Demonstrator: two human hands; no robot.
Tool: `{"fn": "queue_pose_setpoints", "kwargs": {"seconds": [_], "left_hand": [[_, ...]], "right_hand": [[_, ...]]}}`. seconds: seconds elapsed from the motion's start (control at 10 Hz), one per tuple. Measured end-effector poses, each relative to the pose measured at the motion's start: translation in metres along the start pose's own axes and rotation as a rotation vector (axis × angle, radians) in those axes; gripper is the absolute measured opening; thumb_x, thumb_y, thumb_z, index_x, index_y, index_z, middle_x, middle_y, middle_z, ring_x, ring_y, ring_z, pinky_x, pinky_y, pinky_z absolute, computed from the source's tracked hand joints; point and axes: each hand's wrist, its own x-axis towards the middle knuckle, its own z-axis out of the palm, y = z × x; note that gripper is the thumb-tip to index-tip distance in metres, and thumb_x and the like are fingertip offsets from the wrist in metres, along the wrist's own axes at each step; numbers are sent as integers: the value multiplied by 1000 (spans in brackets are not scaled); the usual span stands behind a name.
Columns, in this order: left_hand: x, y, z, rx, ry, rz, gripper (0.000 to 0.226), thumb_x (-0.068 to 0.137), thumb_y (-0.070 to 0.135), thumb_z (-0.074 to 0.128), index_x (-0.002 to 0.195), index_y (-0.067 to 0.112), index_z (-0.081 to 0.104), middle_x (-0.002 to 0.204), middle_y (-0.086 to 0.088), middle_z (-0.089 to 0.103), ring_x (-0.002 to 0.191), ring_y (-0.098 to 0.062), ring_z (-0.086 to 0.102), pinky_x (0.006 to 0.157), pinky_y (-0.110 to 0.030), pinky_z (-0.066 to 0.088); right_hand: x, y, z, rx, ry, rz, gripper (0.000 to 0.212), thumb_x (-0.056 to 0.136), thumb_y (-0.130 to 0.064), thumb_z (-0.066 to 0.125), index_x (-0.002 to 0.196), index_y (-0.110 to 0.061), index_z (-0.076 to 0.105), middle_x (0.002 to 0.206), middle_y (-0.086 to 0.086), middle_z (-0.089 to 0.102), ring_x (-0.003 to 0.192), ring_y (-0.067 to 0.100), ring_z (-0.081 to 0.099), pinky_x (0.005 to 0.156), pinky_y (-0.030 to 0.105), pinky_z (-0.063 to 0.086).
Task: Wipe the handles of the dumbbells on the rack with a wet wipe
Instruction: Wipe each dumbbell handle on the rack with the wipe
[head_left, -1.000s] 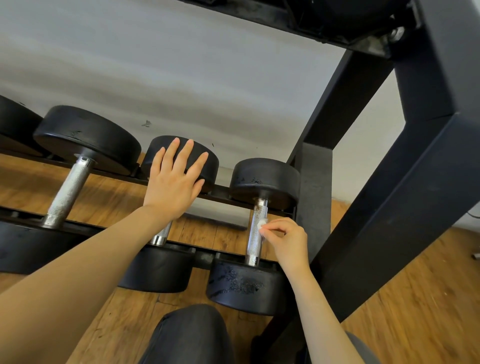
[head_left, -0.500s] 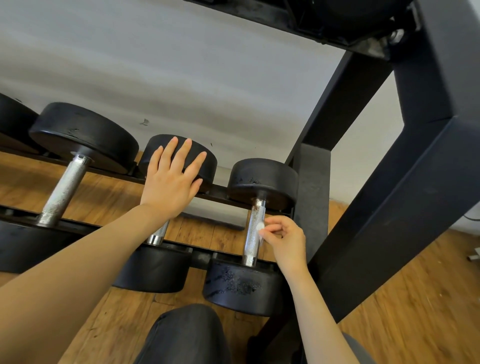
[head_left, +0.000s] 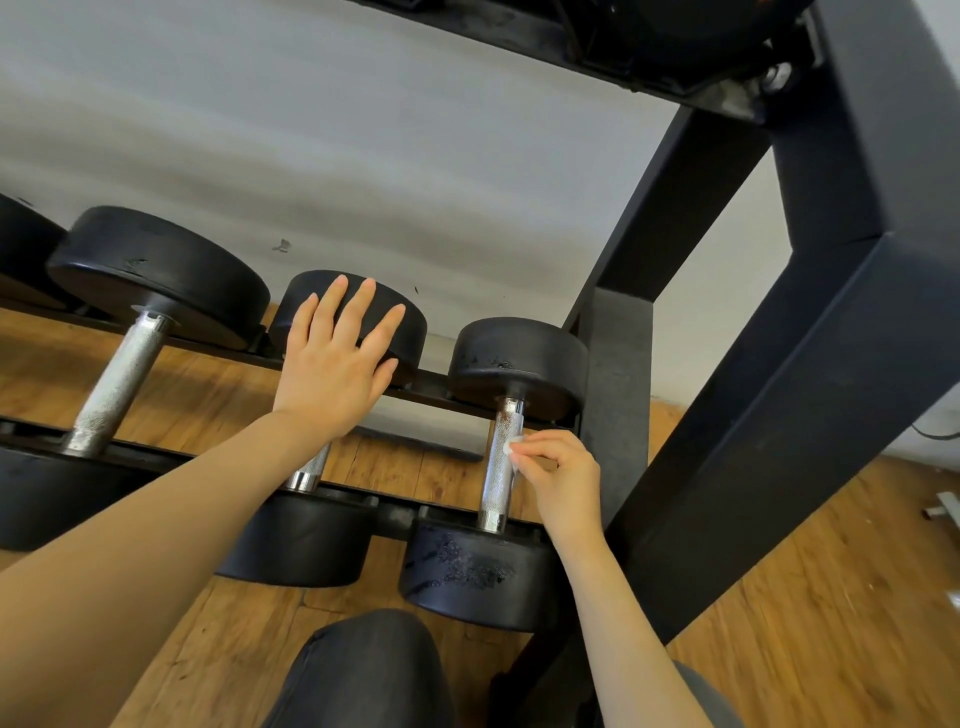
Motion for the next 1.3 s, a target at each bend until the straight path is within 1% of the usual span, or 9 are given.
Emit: {"fn": "queue_pose_setpoints", "kwargs": {"seconds": [0.2,0.3,0.5,0.6,0.8,0.9,1.0,1.2,1.3], "left_hand": [[-1,1,-1,-9,12,1,58,94,44,42,145,17,47,153,-21,37,143,-43,28,116,-56,19],[-1,0,-2,-12,13,1,57,94,44,41,145,17,47,153,-21,38,143,-44,29,116,-56,20],[-1,1,-2,-13,2,0,58,94,45,38,145,17,47,153,-21,37,143,-44,28,116,-56,19],[-1,0,-1,-9,10,-1,57,95,44,42,145,17,46,153,-21,37,143,-44,28,116,-56,19],[-1,1,0,-21,13,-1,57,94,44,43,145,17,47,153,-21,37,143,-43,28,116,-56,19],[-1,0,0,-21,22,-4,56,94,43,45,144,17,48,153,-21,38,142,-44,29,116,-56,19],[-1,1,-2,-24,21,-5,57,94,44,40,144,17,48,153,-21,38,143,-43,29,116,-55,19],[-1,0,1,-18,42,-7,55,95,41,53,144,17,48,153,-20,38,142,-43,29,116,-55,19],[-1,1,0,-20,48,-6,55,95,41,53,144,17,48,153,-20,38,142,-43,29,116,-55,19]], "right_hand": [[-4,4,-2,-79,-67,-45,15,83,-2,73,91,-14,78,101,-10,64,98,-1,59,84,8,46],[0,3,0,-79,-47,-65,15,82,-1,73,91,-12,78,99,-7,64,95,1,60,82,6,45],[-8,0,-5,40,-74,-9,13,79,0,75,84,-12,78,94,3,66,89,-1,60,76,6,45],[-3,-2,-4,94,-46,24,19,78,0,76,79,-19,77,93,1,66,89,-1,60,77,7,45],[-10,5,-7,119,-142,68,12,77,-2,77,81,-13,79,93,4,71,94,4,63,81,14,48],[-9,4,-7,87,-128,27,14,78,-1,77,83,-15,79,96,2,66,92,2,61,78,11,48],[-8,2,-4,46,-111,-13,19,80,-1,75,85,-19,77,102,-3,62,95,1,60,79,13,51],[-4,3,-2,1,-126,-29,16,80,-4,76,86,-19,78,98,-4,62,93,6,62,79,15,52],[3,-2,3,-15,-36,-18,16,80,-2,75,85,-17,78,95,-3,63,88,3,61,76,8,46]]}}
